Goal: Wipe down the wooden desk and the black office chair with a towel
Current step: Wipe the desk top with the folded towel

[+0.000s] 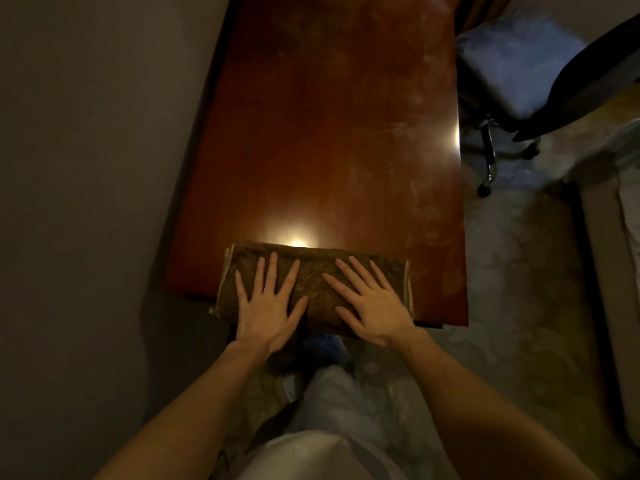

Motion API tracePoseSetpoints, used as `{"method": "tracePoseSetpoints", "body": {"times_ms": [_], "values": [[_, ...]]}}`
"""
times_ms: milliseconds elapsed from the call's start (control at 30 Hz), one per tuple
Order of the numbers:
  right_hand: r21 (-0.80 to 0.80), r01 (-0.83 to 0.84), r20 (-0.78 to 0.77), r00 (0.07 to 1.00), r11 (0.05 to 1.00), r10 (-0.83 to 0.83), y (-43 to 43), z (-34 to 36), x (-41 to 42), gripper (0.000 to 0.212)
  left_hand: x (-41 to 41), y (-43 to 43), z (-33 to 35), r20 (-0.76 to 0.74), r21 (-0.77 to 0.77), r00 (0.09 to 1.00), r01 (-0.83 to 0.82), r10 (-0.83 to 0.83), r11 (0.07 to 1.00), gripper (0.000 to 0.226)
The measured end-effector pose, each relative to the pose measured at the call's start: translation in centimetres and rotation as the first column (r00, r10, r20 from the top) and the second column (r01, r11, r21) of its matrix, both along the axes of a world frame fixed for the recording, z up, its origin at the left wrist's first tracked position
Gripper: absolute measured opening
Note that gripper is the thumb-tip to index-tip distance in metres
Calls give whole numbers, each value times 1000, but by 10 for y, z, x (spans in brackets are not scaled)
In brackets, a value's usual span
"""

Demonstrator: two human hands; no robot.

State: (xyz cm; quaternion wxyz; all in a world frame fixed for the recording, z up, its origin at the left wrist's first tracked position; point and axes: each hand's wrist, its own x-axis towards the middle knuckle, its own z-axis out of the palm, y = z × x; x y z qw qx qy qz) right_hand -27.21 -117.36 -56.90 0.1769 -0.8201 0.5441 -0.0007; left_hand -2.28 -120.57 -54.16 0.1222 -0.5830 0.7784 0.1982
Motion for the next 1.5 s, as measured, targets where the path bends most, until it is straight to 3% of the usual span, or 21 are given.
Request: {"method": "tracePoseSetpoints", "body": {"times_ms": [167,367,500,967,1500], "values": [[49,62,-14,998,997,-62,-8,7,-5,67,-11,-10,12,-43,58,999,-10,12,998,70],[37,357,1,934,933,-358,11,8,40,68,-12,-13,0,39,52,998,45,-47,998,77],[-50,309,-55,949,950,-311,13,-5,29,67,-13,-25,-6,33,72,997,68,-70,995,81],[-86,326,-31,944,941,-330,-22,-2,17,73,-17,-64,-24,-17,-181,989,139,-144,974,79],[-111,246,-11,968,963,-249,-141,-7,-18,68,-43,-162,-31,-32,-293,995,78,-91,953,79]]}}
